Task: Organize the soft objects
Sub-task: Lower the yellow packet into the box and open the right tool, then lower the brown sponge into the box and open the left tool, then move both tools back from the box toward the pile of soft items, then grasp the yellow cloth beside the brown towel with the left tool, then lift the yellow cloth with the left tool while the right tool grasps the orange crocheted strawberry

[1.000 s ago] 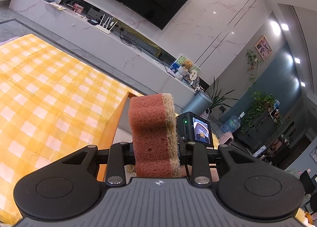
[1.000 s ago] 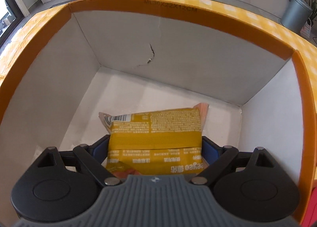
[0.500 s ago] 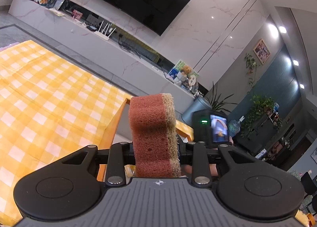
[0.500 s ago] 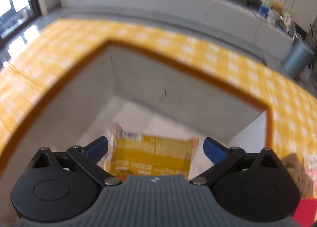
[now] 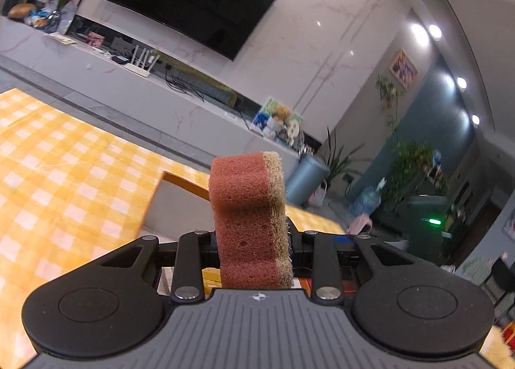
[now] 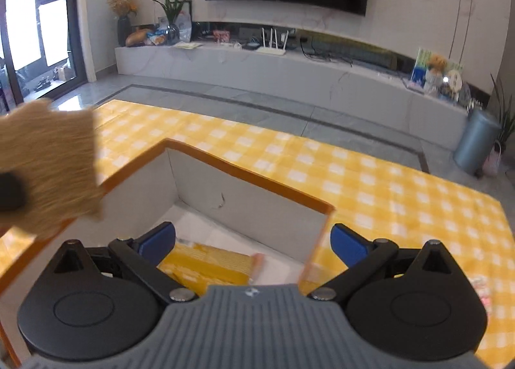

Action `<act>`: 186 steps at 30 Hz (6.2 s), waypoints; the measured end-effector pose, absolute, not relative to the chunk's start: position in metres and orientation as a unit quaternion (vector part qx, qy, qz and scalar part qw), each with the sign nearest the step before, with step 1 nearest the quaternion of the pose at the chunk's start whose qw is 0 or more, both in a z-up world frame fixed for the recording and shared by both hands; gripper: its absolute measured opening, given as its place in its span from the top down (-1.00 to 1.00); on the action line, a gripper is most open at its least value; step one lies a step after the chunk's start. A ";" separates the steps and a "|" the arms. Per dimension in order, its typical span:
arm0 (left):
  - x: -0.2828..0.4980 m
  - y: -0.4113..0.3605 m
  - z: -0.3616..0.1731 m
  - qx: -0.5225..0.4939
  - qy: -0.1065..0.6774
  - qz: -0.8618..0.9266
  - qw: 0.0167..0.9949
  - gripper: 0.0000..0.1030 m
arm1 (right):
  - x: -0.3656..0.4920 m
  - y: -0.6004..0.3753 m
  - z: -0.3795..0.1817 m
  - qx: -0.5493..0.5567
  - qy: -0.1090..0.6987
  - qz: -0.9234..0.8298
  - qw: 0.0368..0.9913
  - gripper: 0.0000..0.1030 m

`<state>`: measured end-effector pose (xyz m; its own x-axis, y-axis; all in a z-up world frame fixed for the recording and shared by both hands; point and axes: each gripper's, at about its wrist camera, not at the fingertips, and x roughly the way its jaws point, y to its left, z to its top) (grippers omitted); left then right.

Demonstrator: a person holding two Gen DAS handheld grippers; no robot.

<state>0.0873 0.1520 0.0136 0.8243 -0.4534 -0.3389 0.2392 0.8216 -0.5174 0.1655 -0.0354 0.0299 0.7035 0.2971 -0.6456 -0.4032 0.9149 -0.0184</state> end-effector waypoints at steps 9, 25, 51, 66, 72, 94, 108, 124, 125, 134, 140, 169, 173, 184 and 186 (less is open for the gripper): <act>0.158 0.127 -0.017 -0.228 0.349 -0.244 0.875 0.31 | 0.146 -0.082 0.032 -0.074 0.284 0.183 0.938 -0.95; 0.234 0.110 -0.061 -0.166 0.481 -0.257 0.821 0.30 | 0.150 -0.124 0.028 0.044 0.265 0.150 0.951 -0.95; 0.147 0.090 -0.006 0.074 0.370 -0.102 0.920 -0.84 | 0.139 -0.123 0.023 0.032 0.277 0.133 0.951 -0.95; 0.139 0.073 0.034 0.037 0.307 -0.098 0.946 -0.84 | 0.131 -0.126 0.028 0.024 0.271 0.138 0.952 -0.95; 0.131 0.063 0.040 0.022 0.306 -0.129 0.943 -0.84 | 0.123 -0.144 0.039 0.022 0.272 0.124 0.954 -0.95; 0.110 -0.036 0.035 0.050 0.352 -0.197 0.914 -0.84 | 0.094 -0.285 0.035 -0.062 0.359 -0.030 0.931 -0.95; 0.117 -0.120 0.023 0.105 0.399 -0.220 0.884 -0.83 | 0.124 -0.305 -0.009 0.015 0.392 0.050 0.919 -0.94; 0.094 -0.188 0.013 0.195 0.416 -0.248 0.853 -0.83 | 0.165 -0.333 -0.054 0.093 0.418 0.080 0.900 -0.23; 0.091 -0.193 0.011 0.213 0.414 -0.247 0.850 -0.82 | 0.169 -0.331 -0.059 0.088 0.422 0.084 0.898 -0.23; 0.093 -0.224 -0.014 0.297 0.431 -0.242 0.817 -0.81 | 0.188 -0.325 -0.078 0.087 0.426 0.093 0.896 -0.23; 0.096 -0.239 -0.038 0.349 0.445 -0.242 0.788 -0.76 | 0.192 -0.323 -0.084 0.078 0.431 0.106 0.893 -0.23; 0.110 -0.252 -0.083 0.404 0.549 -0.228 0.695 0.98 | 0.190 -0.319 -0.086 0.057 0.432 0.105 0.894 -0.31; 0.101 -0.259 -0.069 0.381 0.521 -0.251 0.721 0.98 | 0.189 -0.321 -0.085 0.056 0.432 0.102 0.895 -0.32; 0.105 -0.268 0.001 0.333 0.441 -0.271 0.788 0.98 | 0.189 -0.340 -0.084 0.098 0.435 0.084 0.891 -0.39; 0.108 -0.264 0.002 0.327 0.442 -0.260 0.794 0.98 | 0.189 -0.342 -0.083 0.104 0.435 0.083 0.891 -0.39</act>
<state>0.1077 -0.2644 0.0024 0.4743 -0.1243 -0.8716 0.7025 0.6502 0.2895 0.1887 -0.3418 -0.0832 0.6085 0.2384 -0.7569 -0.0574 0.9645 0.2576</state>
